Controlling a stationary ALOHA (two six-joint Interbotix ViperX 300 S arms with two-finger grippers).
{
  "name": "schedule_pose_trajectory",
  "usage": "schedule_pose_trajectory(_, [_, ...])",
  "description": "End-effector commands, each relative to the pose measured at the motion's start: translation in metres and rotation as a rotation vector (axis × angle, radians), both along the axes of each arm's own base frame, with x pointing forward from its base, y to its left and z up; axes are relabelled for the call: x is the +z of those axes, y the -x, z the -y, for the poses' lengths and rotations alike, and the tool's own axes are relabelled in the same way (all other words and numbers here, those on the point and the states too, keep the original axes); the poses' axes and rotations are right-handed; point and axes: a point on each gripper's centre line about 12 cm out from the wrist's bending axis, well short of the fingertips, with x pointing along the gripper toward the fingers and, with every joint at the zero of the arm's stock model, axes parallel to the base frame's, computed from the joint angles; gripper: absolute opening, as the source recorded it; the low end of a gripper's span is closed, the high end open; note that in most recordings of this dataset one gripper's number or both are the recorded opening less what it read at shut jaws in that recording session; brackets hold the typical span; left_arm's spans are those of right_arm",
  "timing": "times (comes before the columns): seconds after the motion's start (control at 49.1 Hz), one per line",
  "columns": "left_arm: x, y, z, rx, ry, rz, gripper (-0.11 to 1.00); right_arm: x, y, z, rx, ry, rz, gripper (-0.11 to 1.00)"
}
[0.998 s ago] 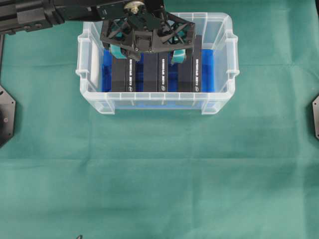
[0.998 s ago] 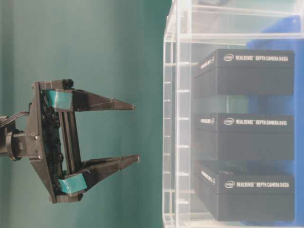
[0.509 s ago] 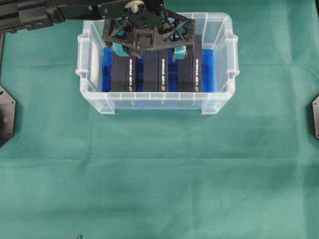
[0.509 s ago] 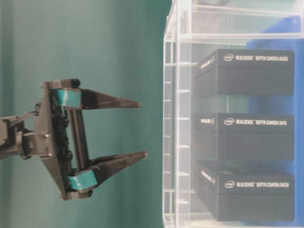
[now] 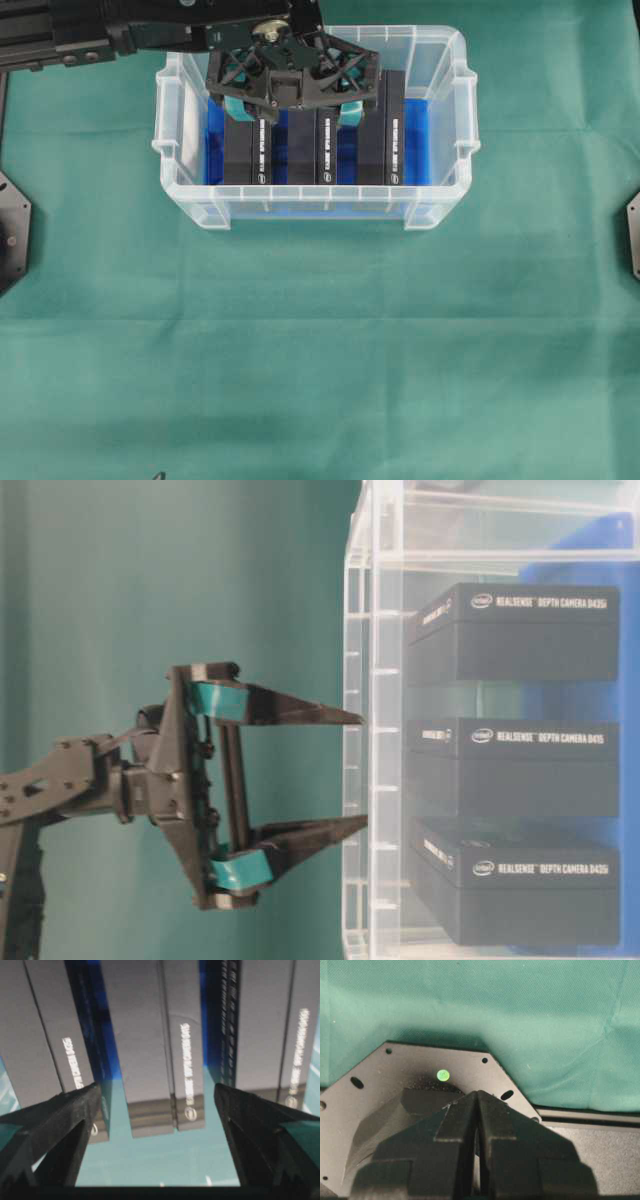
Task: Take the box out of the case with the left arm.
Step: 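Lower the left gripper around the middle box and close on it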
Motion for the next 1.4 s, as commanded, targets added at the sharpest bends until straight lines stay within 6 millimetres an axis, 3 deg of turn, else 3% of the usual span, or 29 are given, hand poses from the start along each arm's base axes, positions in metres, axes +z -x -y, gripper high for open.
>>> schedule_pose_trajectory(0.0, [0.004, 0.001, -0.001, 0.006, -0.008, 0.025, 0.95, 0.007, -0.003, 0.000, -0.003, -0.002, 0.020, -0.01])
schedule_pose_trajectory(0.509, [-0.014, -0.009, -0.004, 0.007, -0.011, 0.047, 0.95, 0.007, -0.003, 0.000, -0.003, 0.000, 0.022, -0.01])
schedule_pose_trajectory(1.384, [-0.049, -0.006, -0.006, 0.045, -0.003, 0.037, 0.94, 0.007, -0.003, 0.000, -0.003, 0.000, 0.022, -0.01])
